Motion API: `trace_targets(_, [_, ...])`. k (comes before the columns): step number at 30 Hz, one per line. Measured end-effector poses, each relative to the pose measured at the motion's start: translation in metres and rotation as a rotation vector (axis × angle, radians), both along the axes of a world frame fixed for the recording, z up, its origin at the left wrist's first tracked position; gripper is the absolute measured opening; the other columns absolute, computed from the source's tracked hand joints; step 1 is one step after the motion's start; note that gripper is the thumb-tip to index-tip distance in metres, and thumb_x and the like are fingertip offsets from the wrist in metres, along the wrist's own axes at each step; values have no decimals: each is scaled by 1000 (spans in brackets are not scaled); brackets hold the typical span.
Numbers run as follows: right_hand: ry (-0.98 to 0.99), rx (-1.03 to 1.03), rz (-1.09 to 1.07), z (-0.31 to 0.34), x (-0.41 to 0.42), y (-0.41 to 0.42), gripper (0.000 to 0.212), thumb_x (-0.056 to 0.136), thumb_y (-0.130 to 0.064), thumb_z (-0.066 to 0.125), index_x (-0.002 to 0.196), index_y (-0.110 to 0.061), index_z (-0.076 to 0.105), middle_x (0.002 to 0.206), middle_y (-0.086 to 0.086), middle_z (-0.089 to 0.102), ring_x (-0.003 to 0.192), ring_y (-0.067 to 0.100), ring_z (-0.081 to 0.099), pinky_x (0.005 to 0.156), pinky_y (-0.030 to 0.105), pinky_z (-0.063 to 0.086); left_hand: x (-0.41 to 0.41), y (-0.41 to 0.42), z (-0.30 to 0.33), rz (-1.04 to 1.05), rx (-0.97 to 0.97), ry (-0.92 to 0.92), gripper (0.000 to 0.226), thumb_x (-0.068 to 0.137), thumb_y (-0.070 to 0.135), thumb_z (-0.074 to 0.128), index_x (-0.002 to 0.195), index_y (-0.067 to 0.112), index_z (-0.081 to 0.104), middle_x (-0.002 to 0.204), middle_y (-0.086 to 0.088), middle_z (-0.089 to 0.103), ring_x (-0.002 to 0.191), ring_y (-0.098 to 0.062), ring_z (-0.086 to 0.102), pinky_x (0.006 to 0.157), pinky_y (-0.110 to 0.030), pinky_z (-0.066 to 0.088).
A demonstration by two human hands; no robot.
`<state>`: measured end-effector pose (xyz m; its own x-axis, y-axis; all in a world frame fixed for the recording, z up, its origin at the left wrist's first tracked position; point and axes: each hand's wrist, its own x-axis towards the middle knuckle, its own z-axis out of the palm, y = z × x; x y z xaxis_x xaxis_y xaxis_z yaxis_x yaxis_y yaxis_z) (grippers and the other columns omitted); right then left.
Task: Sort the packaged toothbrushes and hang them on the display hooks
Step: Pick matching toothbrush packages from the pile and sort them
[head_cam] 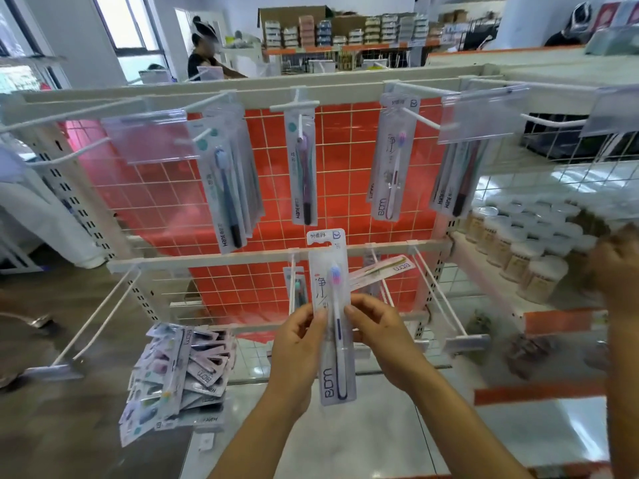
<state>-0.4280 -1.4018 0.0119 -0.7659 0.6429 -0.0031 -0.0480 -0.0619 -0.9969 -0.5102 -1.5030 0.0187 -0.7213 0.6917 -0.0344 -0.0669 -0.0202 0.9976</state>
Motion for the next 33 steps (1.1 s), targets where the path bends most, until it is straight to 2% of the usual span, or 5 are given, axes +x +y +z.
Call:
trace_targets(5, [7,17,5,-8,1,-23,19,96,-13,51,109,-13,66,101,-1,72,94,15,68,79,28,56,-4,-20,-7,14,23,8,17,93,20,57,101,27,70,93,1,74,89,-23,69,80,-41,59])
trace_targets(9, [0,41,-1,-17,8,-36,19,96,-11,51,107,-11,67,92,-10,71,91,15,68,80,31,57,-3,-34,-17,13,26,26,16,91,15,61,96,26,72,88,3,74,83,-14,69,74,-29,58])
trace_targets(15, [-61,57,-42,-41,18,-52,17,95,-10,53,102,-10,68,98,4,69,95,18,66,85,30,56,-1,-50,-44,17,-49,-12,18,88,12,64,99,25,71,93,3,75,91,-20,69,85,-39,56])
trace_targets(22, [-141,32,-49,-83,24,-66,16,96,-13,52,102,-12,67,98,4,69,94,15,66,87,29,55,1,-63,-78,-19,-115,29,20,88,6,65,91,25,69,83,12,74,81,-6,69,68,-16,54])
trace_targets(33, [-148,33,-48,-183,35,-41,18,95,-12,52,96,-19,69,93,-6,71,95,12,66,81,20,52,6,-43,-180,-71,-196,248,26,84,8,69,86,34,68,78,21,71,81,2,65,69,-8,49])
